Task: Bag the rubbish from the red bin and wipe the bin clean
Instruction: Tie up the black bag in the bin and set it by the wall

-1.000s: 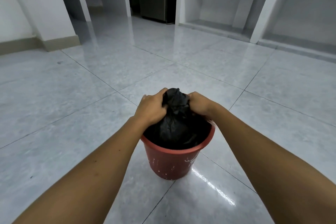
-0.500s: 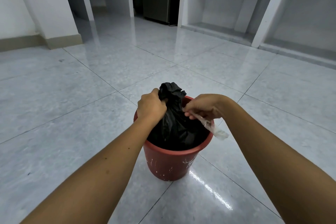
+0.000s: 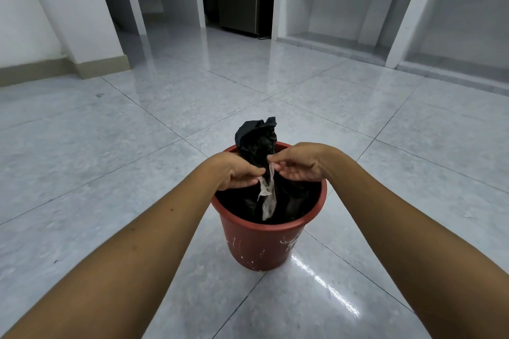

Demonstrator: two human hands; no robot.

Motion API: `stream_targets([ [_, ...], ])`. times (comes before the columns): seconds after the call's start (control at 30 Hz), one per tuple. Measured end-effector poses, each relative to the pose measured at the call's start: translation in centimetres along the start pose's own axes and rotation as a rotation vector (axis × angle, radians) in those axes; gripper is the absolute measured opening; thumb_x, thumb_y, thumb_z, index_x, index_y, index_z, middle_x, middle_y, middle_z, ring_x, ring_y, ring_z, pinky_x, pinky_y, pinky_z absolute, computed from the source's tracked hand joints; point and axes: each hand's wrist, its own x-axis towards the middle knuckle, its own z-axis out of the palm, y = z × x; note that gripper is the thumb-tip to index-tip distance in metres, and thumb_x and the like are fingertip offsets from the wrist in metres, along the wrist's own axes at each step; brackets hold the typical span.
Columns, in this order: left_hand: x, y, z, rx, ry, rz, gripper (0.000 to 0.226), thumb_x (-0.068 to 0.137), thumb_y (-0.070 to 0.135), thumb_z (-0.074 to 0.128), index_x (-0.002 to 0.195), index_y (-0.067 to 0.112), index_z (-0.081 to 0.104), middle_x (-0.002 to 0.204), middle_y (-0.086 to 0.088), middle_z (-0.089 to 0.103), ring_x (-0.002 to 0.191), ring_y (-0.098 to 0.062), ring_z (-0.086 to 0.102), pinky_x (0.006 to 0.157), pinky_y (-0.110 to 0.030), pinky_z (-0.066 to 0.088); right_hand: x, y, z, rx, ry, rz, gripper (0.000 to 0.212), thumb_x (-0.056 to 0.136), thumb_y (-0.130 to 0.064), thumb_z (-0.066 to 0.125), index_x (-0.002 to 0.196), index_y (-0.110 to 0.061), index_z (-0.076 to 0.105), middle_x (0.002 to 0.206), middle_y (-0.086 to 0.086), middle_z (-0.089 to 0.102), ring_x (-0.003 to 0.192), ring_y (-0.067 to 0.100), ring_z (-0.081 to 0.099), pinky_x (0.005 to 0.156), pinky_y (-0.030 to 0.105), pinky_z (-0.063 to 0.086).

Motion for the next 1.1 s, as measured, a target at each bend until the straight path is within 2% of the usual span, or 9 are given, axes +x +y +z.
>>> stream_targets([
  [0.13, -0.1, 0.2, 0.7, 0.213, 0.042, 0.091, 0.008, 0.082, 0.009, 0.070, 0.084, 0.010, 0.063, 0.069, -0.001, 0.061, 0.042, -0.001, 0.057, 0.041, -0.010, 0.047, -0.4, -0.2, -0.3, 0.049, -0.041, -0.005, 0.007, 0.089, -0.004, 0.067, 0.082, -0.002, 0.065, 0.054, 0.003, 0.068, 0.045, 0.005, 0.065, 0.048, 0.016, 0.055],
  [0.23, 0.0, 0.0, 0.8, 0.127, 0.006, 0.143, 0.025, 0.085, 0.004, 0.066, 0.109, 0.004, 0.061, 0.087, -0.005, 0.067, 0.054, -0.002, 0.066, 0.057, -0.014, 0.055, -0.7, -0.2, -0.9, 0.116, -0.078, 0.007, 0.004, 0.089, -0.001, 0.064, 0.087, 0.001, 0.066, 0.058, 0.005, 0.071, 0.049, 0.006, 0.068, 0.048, 0.016, 0.056],
  [0.43, 0.3, 0.0, 0.6, -0.100, -0.102, 0.074, 0.023, 0.089, 0.004, 0.060, 0.112, 0.004, 0.064, 0.107, -0.006, 0.068, 0.084, -0.011, 0.067, 0.069, -0.017, 0.057, -0.6, 0.2, -1.3, 0.120, -0.076, -0.032, 0.003, 0.088, 0.002, 0.066, 0.086, 0.003, 0.067, 0.067, 0.010, 0.075, 0.058, 0.009, 0.073, 0.051, 0.016, 0.057],
  [0.57, 0.4, 0.2, -0.4, -0.274, -0.156, -0.008, 0.018, 0.088, 0.020, 0.063, 0.095, 0.003, 0.063, 0.089, -0.010, 0.067, 0.068, -0.014, 0.071, 0.065, -0.019, 0.058, -0.4, 0.3, -0.4, 0.050, -0.040, -0.093, 0.005, 0.085, 0.006, 0.067, 0.083, 0.003, 0.064, 0.068, 0.012, 0.075, 0.060, 0.012, 0.075, 0.052, 0.016, 0.057],
  [0.73, 0.6, 0.2, -1.2, -0.075, -0.141, -0.055, 0.020, 0.076, 0.014, 0.075, 0.094, 0.008, 0.069, 0.084, -0.002, 0.072, 0.090, -0.008, 0.066, 0.094, -0.020, 0.048, -0.3, 0.2, -0.2, 0.071, -0.033, -0.117, 0.008, 0.085, 0.008, 0.067, 0.079, 0.003, 0.064, 0.066, 0.012, 0.075, 0.060, 0.014, 0.074, 0.052, 0.018, 0.058],
  [0.83, 0.5, 0.3, -1.0, -0.068, -0.123, -0.041, 0.004, 0.081, 0.009, 0.070, 0.082, 0.007, 0.066, 0.073, -0.002, 0.066, 0.060, -0.003, 0.063, 0.062, -0.010, 0.052, -0.2, 0.3, -0.4, 0.047, -0.060, -0.103, 0.007, 0.089, 0.003, 0.063, 0.084, 0.000, 0.066, 0.070, 0.011, 0.075, 0.063, 0.014, 0.075, 0.056, 0.022, 0.060],
  [0.9, 0.6, 0.3, -0.7, -0.133, -0.095, 0.004, 0.006, 0.086, 0.007, 0.065, 0.080, 0.008, 0.064, 0.073, -0.002, 0.062, 0.049, -0.002, 0.060, 0.049, -0.008, 0.050, -0.4, 0.3, -0.7, -0.083, -0.081, -0.050, 0.003, 0.091, -0.005, 0.063, 0.090, -0.003, 0.065, 0.070, 0.007, 0.073, 0.063, 0.014, 0.074, 0.057, 0.024, 0.060],
  [1.03, 0.8, 0.1, -0.1, -0.163, -0.070, 0.031, 0.011, 0.086, 0.007, 0.065, 0.077, 0.013, 0.062, 0.062, 0.000, 0.061, 0.042, -0.002, 0.057, 0.047, -0.010, 0.046, -0.9, 0.3, -1.0, -0.305, -0.175, 0.028, 0.017, 0.092, -0.020, 0.065, 0.099, -0.005, 0.067, 0.092, 0.010, 0.074, 0.082, 0.018, 0.073, 0.062, 0.026, 0.060],
  [1.1, 0.9, -0.2, -0.1, -0.112, -0.053, 0.107, 0.011, 0.084, 0.004, 0.067, 0.083, 0.012, 0.059, 0.065, -0.002, 0.064, 0.052, -0.005, 0.061, 0.050, -0.013, 0.050, -1.0, 0.2, -1.1, -0.328, -0.141, 0.007, 0.008, 0.091, -0.014, 0.066, 0.093, -0.007, 0.069, 0.081, 0.003, 0.074, 0.071, 0.011, 0.072, 0.060, 0.025, 0.059],
])
